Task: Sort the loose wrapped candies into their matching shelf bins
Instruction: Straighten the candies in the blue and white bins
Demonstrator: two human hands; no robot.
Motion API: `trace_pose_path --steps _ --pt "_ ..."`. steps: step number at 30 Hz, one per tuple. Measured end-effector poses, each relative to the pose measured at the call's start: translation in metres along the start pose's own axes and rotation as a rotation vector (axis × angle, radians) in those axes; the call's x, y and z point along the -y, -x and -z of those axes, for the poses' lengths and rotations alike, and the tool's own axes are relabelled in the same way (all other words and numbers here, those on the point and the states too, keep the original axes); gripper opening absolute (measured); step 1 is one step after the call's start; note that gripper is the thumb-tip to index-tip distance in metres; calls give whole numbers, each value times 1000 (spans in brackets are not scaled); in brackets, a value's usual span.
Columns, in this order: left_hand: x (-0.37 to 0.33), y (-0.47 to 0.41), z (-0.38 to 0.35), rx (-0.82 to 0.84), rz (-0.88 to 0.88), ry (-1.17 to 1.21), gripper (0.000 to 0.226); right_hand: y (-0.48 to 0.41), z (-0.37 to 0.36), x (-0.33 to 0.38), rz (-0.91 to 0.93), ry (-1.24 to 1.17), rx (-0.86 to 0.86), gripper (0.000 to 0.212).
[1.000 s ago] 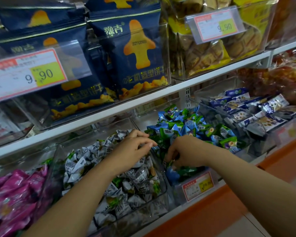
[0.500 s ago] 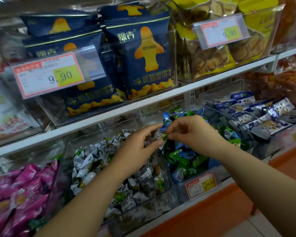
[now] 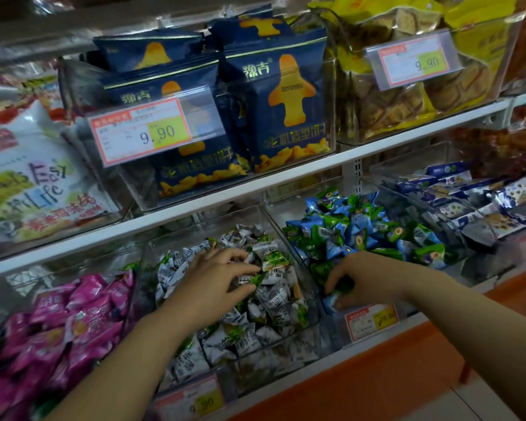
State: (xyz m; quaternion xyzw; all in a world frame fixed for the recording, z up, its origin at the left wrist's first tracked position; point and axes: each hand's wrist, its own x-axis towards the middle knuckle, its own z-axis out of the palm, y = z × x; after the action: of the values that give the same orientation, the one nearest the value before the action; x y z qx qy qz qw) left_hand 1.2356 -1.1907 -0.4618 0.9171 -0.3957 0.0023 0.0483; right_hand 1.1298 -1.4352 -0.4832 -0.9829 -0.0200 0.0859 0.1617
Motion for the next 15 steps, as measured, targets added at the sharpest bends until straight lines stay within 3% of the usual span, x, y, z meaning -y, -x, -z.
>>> trace_pose_path --steps 3,6,9,12,15 --pt "-5 -4 1 -58 -22 28 38 0 9 -3 -5 27 -75 34" --pt "-12 -10 5 -117 -45 76 36 3 27 -11 0 -65 -330 34" --pt "-22 -19 5 -139 -74 156 35 10 34 -26 -127 -55 -577 35" --pt "-33 -29 1 -116 -115 179 38 12 27 -37 -246 30 -543 42" --pt "-41 -36 -5 -56 -141 151 40 10 27 -29 -116 -9 -633 33"
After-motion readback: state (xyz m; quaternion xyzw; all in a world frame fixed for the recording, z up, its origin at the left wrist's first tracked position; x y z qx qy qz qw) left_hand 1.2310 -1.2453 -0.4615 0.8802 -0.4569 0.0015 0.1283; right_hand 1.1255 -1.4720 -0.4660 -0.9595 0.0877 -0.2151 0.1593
